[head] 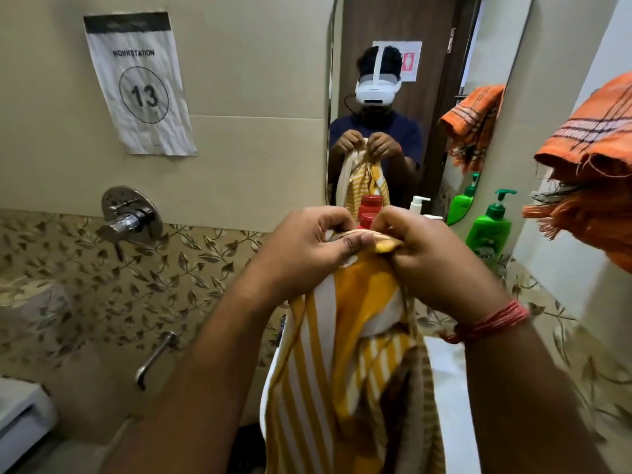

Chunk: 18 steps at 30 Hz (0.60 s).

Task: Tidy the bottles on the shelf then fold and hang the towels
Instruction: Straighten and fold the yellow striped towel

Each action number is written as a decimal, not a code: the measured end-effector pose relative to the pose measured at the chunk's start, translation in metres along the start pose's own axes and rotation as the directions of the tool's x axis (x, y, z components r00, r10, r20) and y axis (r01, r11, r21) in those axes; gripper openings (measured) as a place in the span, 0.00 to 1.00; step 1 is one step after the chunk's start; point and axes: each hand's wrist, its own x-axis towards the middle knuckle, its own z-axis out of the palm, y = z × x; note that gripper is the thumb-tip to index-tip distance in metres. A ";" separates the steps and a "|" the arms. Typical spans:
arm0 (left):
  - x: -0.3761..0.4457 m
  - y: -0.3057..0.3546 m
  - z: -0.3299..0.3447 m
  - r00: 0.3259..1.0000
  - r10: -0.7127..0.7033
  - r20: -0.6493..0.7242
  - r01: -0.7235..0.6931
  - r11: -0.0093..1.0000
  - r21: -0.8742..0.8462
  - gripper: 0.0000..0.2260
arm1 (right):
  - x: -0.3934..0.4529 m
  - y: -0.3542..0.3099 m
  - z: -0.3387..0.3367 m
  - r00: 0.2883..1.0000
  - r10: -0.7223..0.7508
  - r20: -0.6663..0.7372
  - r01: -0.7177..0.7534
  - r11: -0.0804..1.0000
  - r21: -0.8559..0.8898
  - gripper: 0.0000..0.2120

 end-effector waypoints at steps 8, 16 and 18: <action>-0.003 -0.002 -0.003 0.989 -0.096 -0.112 0.078 0.985 -0.157 0.17 | -0.015 0.011 -0.003 0.989 0.141 -0.032 -0.101 0.833 0.544 0.08; -0.001 0.007 0.003 0.992 0.000 -0.129 -0.010 0.997 -0.073 0.07 | -0.010 0.002 -0.002 0.992 0.064 0.109 -0.098 0.938 0.333 0.10; -0.003 -0.006 -0.005 0.926 -0.077 -0.370 0.044 0.994 -0.098 0.11 | -0.016 0.013 -0.008 0.979 0.085 0.187 -0.104 0.990 0.093 0.05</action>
